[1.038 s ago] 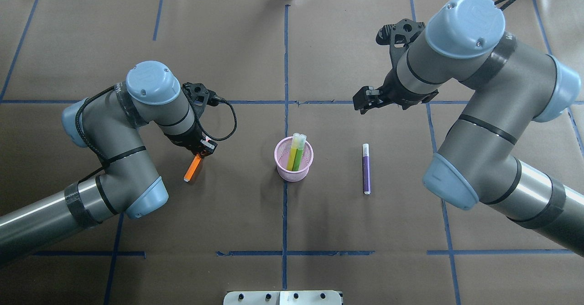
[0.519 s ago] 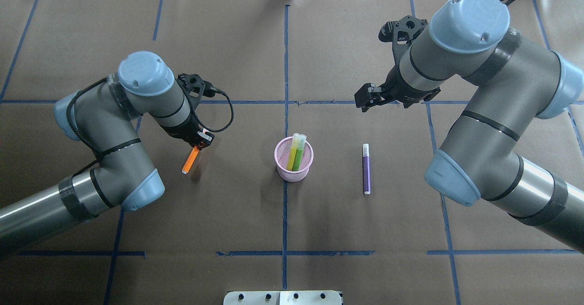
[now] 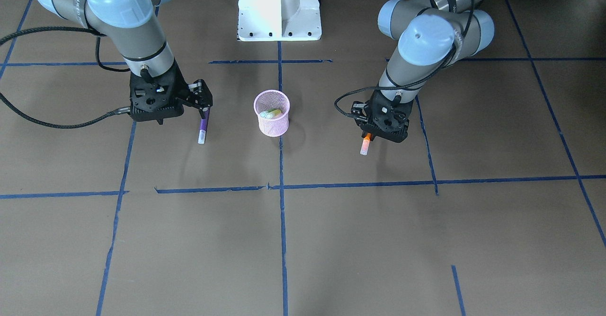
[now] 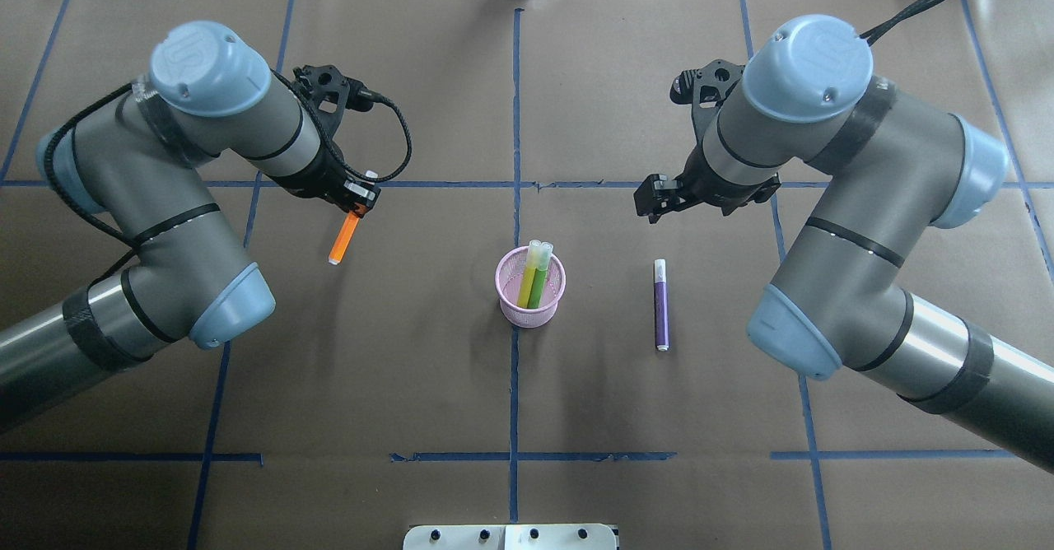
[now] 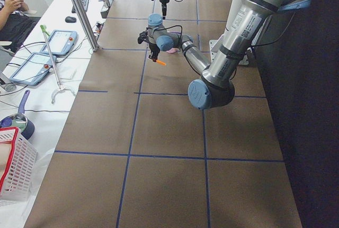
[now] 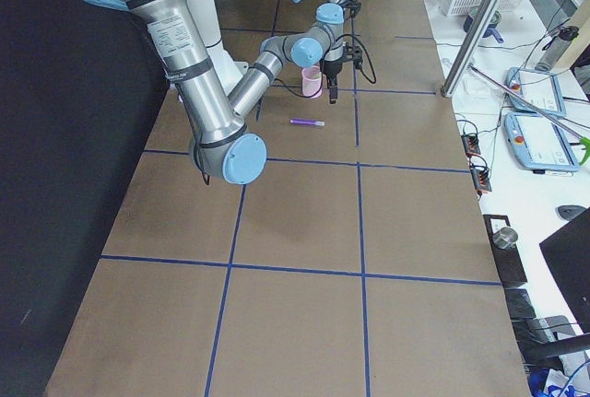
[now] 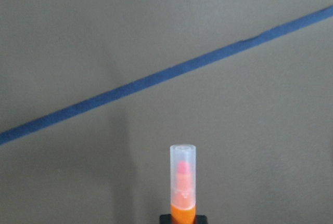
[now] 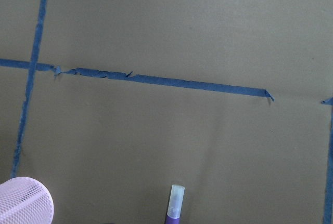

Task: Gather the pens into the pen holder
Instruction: 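Lift the orange marker with left gripper while right lowers onto purple marker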

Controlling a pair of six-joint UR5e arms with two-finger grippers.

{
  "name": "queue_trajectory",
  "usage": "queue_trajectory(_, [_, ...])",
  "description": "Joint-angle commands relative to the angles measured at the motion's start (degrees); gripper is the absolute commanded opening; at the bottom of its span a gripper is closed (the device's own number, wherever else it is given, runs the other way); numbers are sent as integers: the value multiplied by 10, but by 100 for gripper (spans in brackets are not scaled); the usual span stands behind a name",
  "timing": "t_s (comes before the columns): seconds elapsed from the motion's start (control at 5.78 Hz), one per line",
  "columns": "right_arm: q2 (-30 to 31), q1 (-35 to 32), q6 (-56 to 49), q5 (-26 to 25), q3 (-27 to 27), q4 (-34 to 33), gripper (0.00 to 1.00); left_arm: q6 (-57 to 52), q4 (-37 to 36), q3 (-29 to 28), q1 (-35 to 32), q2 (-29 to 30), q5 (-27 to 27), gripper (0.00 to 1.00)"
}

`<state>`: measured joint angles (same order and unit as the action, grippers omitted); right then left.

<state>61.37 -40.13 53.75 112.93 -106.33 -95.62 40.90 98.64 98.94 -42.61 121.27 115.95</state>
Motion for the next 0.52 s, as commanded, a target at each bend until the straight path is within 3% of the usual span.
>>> queue_trajectory(0.0, [-3, 27, 5, -4, 44, 3, 100, 56, 4, 39, -3, 28, -48, 0])
queue_trajectory(0.35, [-1, 42, 29, -3, 83, 10, 100, 136, 28, 64, 2, 50, -83, 0])
